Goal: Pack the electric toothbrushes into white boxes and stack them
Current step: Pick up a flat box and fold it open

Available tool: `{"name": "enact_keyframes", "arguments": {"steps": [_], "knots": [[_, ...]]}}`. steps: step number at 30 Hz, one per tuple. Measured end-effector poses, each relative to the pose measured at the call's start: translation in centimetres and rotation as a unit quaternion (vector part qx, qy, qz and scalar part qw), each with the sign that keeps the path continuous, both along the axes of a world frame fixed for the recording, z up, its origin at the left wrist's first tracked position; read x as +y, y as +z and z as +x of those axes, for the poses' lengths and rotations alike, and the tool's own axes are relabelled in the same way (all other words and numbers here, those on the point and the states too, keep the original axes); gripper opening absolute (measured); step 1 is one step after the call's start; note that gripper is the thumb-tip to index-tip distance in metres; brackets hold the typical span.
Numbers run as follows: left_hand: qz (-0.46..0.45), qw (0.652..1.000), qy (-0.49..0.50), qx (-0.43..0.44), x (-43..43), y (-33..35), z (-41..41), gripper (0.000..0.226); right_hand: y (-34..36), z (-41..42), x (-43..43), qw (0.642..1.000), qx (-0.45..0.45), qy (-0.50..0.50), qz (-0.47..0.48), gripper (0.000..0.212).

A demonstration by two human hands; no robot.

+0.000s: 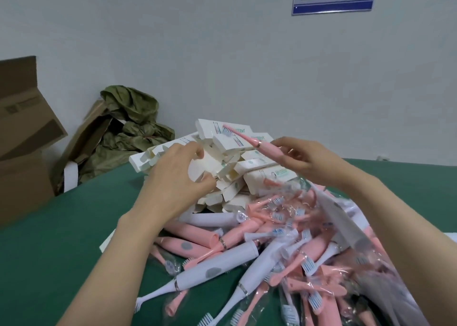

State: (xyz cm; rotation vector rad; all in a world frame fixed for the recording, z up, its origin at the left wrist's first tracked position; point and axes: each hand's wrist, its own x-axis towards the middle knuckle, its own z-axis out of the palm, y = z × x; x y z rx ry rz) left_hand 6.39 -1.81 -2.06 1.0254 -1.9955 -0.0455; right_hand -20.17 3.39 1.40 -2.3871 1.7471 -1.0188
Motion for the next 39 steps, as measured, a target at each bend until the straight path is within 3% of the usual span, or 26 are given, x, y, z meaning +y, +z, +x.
{"name": "enact_keyframes", "arguments": {"steps": [5, 12, 15, 17, 20, 23, 25, 28, 32, 36, 39], "knots": [[0.015, 1.0, 0.011, -0.026, -0.1, 0.3, 0.3, 0.033, 1.5, 1.5, 1.8, 0.996, -0.069, 0.06, 0.018, 0.019], [0.013, 0.999, -0.026, -0.031, -0.2, -0.2, 0.0, 0.033, 3.1, 2.6, 2.0, 0.997, -0.036, 0.031, 0.059, 0.017], [0.014, 0.998, -0.057, -0.03, 0.6, -0.3, -1.2, 0.033, 3.6, 3.3, 1.6, 0.99, -0.041, 0.059, 0.124, 0.011], [0.004, 0.998, -0.052, -0.024, 0.9, -0.4, -1.7, 0.034, 3.9, 4.0, 1.3, 0.979, -0.107, 0.093, 0.146, 0.02], [-0.023, 0.999, -0.023, -0.003, 0.7, -0.5, -1.8, 0.037, 3.7, 5.6, 1.2, 0.95, -0.288, 0.089, 0.085, 0.029], [-0.041, 0.998, -0.006, 0.043, 0.7, -0.6, -1.7, 0.042, 2.2, 7.3, 1.1, 0.942, -0.335, 0.032, 0.003, 0.043], [-0.044, 0.997, 0.0, 0.061, 0.8, -0.7, -1.8, 0.043, 1.2, 8.4, 1.0, 0.958, -0.285, 0.015, -0.032, 0.036], [-0.047, 0.996, -0.006, 0.071, 0.6, -0.8, -1.9, 0.043, 0.6, 8.9, 1.2, 0.989, -0.137, 0.024, -0.047, 0.004], [-0.055, 0.996, -0.01, 0.066, 0.5, -0.9, -1.7, 0.042, 0.6, 6.4, 1.1, 0.998, -0.064, -0.017, -0.013, 0.006], [-0.054, 0.996, -0.023, 0.071, 0.8, -1.2, -2.1, 0.04, -0.7, 3.7, 1.1, 0.98, 0.124, -0.066, 0.141, 0.03], [-0.049, 0.997, -0.039, 0.053, 1.1, -1.5, -2.5, 0.04, -2.1, 3.6, 0.7, 0.973, 0.153, -0.073, 0.159, 0.019]]}}
